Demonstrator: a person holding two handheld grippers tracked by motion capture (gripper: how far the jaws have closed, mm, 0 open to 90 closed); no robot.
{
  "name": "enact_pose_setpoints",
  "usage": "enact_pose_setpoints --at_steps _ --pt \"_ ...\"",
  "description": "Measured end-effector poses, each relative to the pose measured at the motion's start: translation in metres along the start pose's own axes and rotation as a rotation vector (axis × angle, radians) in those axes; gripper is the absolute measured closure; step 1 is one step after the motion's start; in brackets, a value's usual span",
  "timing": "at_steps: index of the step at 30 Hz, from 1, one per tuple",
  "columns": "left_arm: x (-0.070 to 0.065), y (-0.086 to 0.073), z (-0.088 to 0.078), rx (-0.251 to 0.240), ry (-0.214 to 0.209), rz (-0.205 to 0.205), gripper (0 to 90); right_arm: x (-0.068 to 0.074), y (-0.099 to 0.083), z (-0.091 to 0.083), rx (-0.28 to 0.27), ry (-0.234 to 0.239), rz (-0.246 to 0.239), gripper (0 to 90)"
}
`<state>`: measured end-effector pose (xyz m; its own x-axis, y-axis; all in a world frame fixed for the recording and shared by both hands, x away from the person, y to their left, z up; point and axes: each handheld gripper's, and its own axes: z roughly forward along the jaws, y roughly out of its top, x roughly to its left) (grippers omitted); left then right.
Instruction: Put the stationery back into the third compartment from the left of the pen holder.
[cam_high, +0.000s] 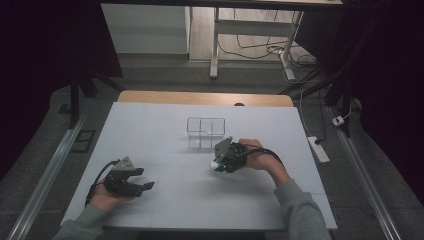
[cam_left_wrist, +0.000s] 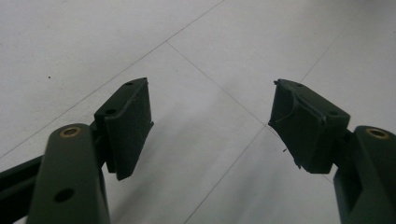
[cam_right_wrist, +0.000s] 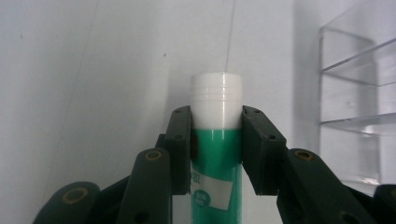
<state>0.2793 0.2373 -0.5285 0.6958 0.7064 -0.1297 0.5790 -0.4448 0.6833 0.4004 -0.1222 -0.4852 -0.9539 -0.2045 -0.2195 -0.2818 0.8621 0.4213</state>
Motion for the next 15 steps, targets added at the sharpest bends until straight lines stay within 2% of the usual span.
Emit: enact_pose_setpoints --at_steps 4,7,13,15 --pt "0.000 0.000 -0.001 -0.005 0.001 -0.004 28.7 -0.001 0.001 -0.008 -0.031 -0.033 0.041 65.0" --pt "0.000 0.000 -0.001 -0.006 0.001 -0.006 28.7 -0.002 0.001 -0.013 -0.056 -0.050 0.054 65.0" --pt "0.000 0.000 -0.001 -0.011 0.004 -0.005 28.7 -0.002 -0.003 -0.020 -0.129 -0.095 0.118 65.0" --pt "0.000 0.000 -0.002 -0.029 -0.002 -0.014 28.7 -0.002 -0.005 -0.023 -0.150 -0.121 0.136 65.0"
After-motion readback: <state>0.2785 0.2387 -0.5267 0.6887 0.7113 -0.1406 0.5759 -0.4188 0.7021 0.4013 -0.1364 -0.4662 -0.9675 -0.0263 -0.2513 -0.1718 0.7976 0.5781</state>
